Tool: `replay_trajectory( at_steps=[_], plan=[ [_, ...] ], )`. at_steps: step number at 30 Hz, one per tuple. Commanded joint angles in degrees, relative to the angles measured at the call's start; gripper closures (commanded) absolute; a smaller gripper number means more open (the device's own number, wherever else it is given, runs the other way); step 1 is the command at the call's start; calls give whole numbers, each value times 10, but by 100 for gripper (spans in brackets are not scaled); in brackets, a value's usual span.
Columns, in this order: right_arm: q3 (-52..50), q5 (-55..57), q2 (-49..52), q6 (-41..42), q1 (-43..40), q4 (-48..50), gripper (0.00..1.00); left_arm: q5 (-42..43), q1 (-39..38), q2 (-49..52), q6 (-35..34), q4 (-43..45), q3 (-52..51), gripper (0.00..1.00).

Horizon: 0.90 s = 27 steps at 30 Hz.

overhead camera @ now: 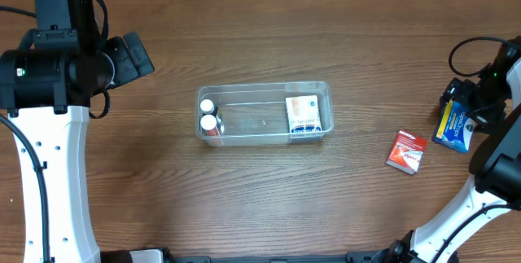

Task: Pack container
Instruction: 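Move right gripper to the blue VapoDrops box and grasp it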

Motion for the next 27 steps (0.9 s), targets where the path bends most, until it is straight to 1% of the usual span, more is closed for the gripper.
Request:
replay_trajectory(
  at_steps=[1, 5, 12, 15, 19, 20, 21, 24, 27],
  plan=[
    [0, 26, 8, -33, -2, 7, 0, -7, 2, 2, 13, 0, -2, 0],
    [-7, 28, 8, -47, -2, 21, 0, -7, 2, 2, 14, -3, -2, 0],
    [-66, 25, 8, -47, -2, 75, 0, -7, 2, 2, 13, -2, -2, 0],
    [-75, 5, 8, -47, -2, 86, 0, -7, 2, 2, 14, -2, -2, 0],
    [-74, -15, 8, -44, -2, 92, 11, -7, 2, 2, 14, -2, -2, 0],
    [-74, -22, 8, -44, -2, 94, 17, -8, 2, 2, 14, -2, -2, 0],
    [-73, -30, 8, -40, -2, 94, 20, -8, 2, 2, 14, -2, -2, 0],
    [-63, -33, 7, -26, -2, 87, 20, -7, 2, 2, 14, -2, -2, 0],
    [-25, -44, -1, -12, 3, 58, 22, -8, 2, 2, 14, -3, -2, 0]
  ],
)
